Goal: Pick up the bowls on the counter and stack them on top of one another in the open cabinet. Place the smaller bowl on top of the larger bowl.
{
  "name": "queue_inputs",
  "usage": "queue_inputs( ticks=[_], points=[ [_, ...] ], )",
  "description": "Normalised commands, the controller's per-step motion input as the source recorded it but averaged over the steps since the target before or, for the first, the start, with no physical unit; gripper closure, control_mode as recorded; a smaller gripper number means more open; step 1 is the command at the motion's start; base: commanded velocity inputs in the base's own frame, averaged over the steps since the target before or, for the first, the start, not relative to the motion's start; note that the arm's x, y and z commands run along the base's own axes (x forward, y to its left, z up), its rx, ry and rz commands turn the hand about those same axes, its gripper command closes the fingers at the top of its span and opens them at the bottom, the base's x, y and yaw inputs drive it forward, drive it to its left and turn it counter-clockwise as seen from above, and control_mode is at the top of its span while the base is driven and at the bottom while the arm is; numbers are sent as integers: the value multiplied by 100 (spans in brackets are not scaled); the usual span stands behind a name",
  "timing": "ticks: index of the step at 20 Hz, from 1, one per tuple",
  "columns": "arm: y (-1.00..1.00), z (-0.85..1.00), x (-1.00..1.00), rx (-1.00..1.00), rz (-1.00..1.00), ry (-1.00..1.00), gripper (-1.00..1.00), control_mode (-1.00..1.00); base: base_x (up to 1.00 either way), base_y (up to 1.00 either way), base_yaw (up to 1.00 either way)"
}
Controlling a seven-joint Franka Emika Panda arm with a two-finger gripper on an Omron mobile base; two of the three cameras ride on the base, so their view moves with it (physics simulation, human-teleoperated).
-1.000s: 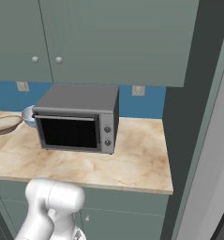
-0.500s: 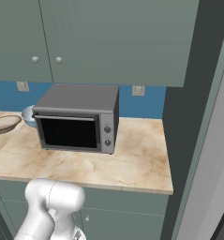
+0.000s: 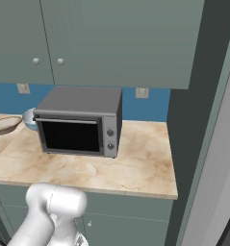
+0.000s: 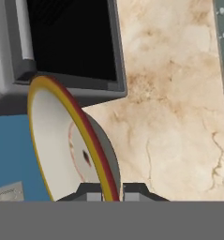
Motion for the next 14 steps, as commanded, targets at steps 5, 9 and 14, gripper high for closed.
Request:
queue_inputs(
  ticks=[5,9,14],
  points=[
    [13,-16,34,5,-10,-3,100,-100,0,0,0],
    [14,-20,31,6,-10,-5,100,-100,0,0,0],
    [18,-23,25,7,-10,-8,100,-100,0,0,0]
  ],
)
